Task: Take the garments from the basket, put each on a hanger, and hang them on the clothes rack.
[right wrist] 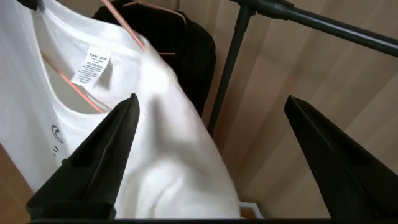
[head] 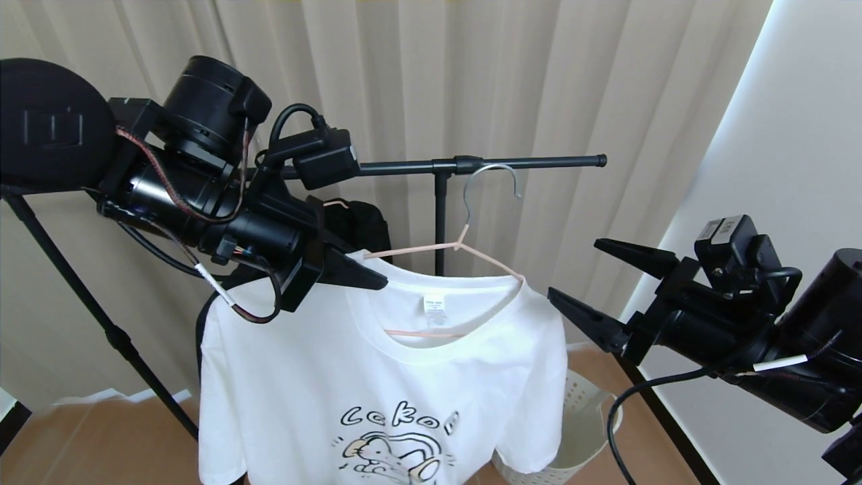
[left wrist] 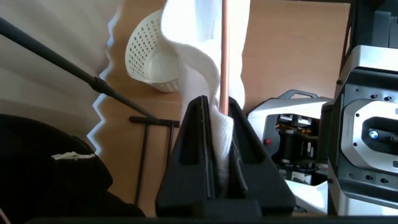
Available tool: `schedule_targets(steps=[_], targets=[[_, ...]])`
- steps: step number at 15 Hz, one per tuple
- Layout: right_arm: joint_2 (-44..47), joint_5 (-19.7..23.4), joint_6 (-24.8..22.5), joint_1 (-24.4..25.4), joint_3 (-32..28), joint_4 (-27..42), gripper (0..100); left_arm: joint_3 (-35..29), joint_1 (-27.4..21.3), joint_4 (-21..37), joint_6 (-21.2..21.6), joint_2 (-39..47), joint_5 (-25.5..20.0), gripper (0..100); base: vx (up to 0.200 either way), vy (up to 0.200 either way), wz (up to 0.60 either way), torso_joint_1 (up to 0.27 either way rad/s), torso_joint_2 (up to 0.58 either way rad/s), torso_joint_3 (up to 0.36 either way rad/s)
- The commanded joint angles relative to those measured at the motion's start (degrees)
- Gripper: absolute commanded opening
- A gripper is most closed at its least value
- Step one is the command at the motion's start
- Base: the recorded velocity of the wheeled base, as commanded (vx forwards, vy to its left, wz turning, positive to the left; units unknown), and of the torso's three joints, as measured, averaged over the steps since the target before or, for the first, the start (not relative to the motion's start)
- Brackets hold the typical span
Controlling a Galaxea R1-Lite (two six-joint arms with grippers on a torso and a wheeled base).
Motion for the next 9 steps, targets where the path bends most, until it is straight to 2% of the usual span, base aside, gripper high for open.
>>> schedule_targets(steps=[1,4,9], targets=[[0.0,0.0,0.0,-0.2,0.1,0.1,100,4.0,0.9,-3.0,-0.3,-3.2,0.0,0,0.000,0.000,0.00,0.000,0.00,0.000],[1.0,0.0,-1.9,-0.3,0.4,0.3,100,7.5,1.5,-7.1,-1.6,-5.3,0.0,0,0.000,0.000,0.00,0.000,0.00,0.000],[5.0,-0.1,-11.5,-3.6,1.2,2.4,100,12.7,2.3,-14.1,-2.8,-8.7,0.0,0,0.000,0.000,0.00,0.000,0.00,0.000]])
